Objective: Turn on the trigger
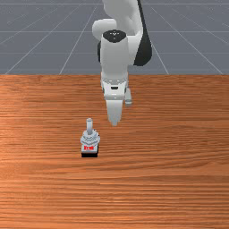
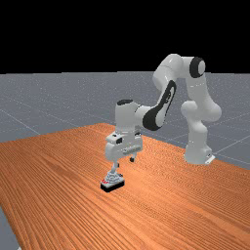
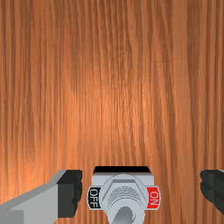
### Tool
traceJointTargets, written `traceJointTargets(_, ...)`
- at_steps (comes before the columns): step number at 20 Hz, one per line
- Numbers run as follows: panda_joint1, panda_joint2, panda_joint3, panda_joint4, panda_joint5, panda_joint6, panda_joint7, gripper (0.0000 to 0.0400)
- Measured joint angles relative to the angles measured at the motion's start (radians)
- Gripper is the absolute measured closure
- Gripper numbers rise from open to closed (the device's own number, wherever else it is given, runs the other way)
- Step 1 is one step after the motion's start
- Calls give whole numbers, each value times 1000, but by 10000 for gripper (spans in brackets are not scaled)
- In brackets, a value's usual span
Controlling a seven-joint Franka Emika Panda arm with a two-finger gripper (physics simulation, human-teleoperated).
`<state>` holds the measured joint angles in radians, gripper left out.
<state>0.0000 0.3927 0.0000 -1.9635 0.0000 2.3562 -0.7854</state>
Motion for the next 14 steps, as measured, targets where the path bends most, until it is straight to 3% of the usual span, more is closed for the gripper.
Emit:
traceJointTargets(1, 0, -29, 0, 12, 0, -68, 0, 157)
traceJointTargets(2, 0, -70, 0, 38, 0, -137, 0, 252)
traceJointTargets(4, 0, -138, 0, 119, 0, -284, 0, 346)
traceJointTargets(6, 0, -145, 0, 247, 0, -445, 0, 380)
traceJointTargets(7, 0, -149, 0, 253, 0, -450, 0, 388)
traceJointTargets(8, -2, -178, 2, 203, 0, -384, -31, 393)
traceJointTargets(14, 4, -188, -3, 192, -24, -381, 14, 400)
